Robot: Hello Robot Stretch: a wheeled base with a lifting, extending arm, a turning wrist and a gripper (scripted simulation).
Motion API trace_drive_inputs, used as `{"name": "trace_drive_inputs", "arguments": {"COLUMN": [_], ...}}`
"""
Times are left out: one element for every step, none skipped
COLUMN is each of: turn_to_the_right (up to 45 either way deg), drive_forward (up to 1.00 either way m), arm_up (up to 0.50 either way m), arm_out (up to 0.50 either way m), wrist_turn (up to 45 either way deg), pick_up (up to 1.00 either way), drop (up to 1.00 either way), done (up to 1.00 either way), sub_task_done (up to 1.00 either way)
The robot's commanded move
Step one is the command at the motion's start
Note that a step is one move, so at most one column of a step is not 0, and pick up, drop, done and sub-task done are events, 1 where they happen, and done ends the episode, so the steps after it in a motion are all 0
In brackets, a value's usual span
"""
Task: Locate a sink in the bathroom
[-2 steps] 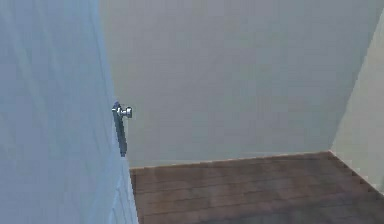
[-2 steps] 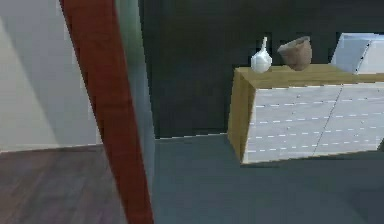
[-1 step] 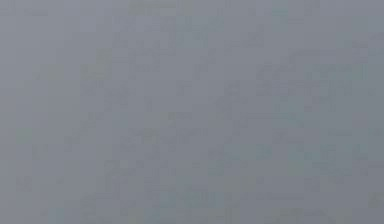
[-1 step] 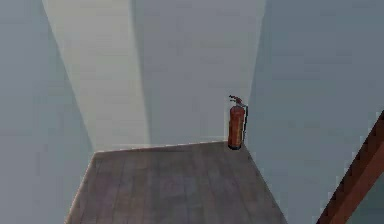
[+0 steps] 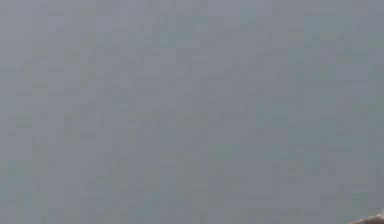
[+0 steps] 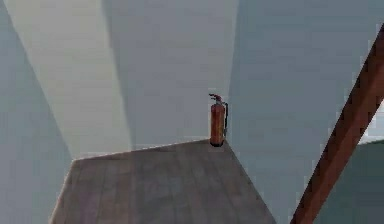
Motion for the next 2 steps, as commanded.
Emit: {"name": "trace_drive_inputs", "arguments": {"turn_to_the_right": [0.0,-45.0], "drive_forward": [0.05,0.00], "arm_up": [0.00,0.00], "arm_out": [0.00,0.00], "wrist_turn": [0.0,0.0], "pick_up": [0.00,0.00], "drop": [0.00,0.00], "done": [0.00,0.00], "sub_task_done": [0.00,0.00]}}
